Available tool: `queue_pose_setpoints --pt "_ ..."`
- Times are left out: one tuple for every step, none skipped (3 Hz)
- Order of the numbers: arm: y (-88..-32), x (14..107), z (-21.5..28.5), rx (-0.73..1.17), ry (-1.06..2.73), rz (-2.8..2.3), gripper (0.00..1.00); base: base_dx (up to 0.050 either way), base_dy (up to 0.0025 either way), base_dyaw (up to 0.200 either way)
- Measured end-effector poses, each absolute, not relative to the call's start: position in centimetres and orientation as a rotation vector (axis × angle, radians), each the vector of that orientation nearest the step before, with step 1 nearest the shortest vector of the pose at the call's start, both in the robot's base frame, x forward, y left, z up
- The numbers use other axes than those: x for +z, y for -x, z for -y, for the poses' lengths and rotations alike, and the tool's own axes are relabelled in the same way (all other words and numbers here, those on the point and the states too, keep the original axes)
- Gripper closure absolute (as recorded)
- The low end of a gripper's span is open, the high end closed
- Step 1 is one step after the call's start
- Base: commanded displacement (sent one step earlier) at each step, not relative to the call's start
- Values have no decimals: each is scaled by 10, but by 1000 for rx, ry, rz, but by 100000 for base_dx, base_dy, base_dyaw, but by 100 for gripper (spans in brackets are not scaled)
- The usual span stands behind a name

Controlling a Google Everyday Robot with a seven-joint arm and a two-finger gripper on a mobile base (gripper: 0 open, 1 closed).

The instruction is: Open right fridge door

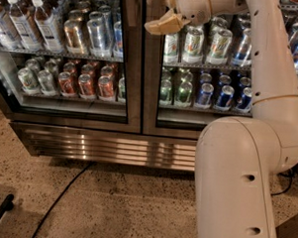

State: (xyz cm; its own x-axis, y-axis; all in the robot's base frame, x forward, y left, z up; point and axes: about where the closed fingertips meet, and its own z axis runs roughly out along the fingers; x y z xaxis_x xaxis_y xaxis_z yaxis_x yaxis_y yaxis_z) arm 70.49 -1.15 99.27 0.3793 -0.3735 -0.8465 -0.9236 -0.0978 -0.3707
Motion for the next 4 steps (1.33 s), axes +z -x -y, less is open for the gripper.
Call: queue_pose_setpoints --pt "-707 993 14 709 1667 -1163 89 0 0 0" --pt "-708 994 16 709 1667 -1163 100 0 0 0" --pt "-707 995 17 708 1667 -1164 100 0 0 0" --pt "-703 1001 20 708 1666 -1164 100 0 0 0"
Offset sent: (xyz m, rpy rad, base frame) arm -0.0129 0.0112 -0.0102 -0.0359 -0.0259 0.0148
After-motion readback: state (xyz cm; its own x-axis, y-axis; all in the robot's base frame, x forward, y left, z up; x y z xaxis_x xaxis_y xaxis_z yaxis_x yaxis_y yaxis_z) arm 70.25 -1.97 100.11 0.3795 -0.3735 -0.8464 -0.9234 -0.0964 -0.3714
